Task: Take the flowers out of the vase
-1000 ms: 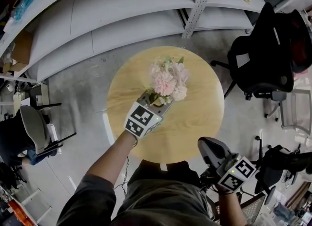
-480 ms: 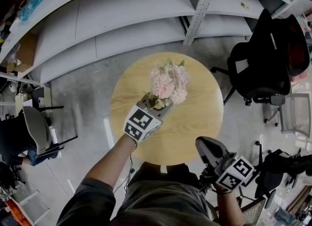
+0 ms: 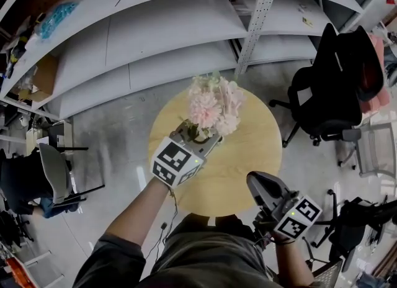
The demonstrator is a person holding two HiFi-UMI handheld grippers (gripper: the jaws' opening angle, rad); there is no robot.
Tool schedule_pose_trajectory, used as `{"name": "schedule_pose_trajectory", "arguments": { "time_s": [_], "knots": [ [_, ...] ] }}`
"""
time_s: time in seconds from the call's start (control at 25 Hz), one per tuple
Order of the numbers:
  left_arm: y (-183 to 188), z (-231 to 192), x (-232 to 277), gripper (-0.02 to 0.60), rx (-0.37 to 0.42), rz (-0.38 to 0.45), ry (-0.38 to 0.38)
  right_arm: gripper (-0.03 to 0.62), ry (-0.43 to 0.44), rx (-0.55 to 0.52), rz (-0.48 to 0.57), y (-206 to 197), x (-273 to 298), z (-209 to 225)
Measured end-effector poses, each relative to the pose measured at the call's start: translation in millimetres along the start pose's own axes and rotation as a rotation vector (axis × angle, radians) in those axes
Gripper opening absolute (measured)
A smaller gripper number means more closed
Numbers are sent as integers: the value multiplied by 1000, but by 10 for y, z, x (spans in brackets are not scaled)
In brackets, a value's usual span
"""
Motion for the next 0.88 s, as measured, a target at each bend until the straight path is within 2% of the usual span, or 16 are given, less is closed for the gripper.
{"name": "schedule_pose_trajectory", "arguments": {
  "time_s": [0.32, 0.6, 0.88],
  "knots": [
    [647, 162, -250, 86, 37, 57, 5, 15, 25, -62, 61, 310, -68, -144],
    [787, 231, -384, 84, 56, 71, 20, 15, 37, -98, 102, 467, -71, -262],
    [756, 253, -459, 84, 49, 68, 33, 15, 60, -123, 106, 534, 21, -369]
  ]
}}
Point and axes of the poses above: the fingertips, and each gripper's own axes: x forward along the fingers, z to its right, y out of its top, the point moved 1 cm from there along -x, backward along the fingers, and after that the axes turned 2 degrees about -z, right-handed, at the moved point
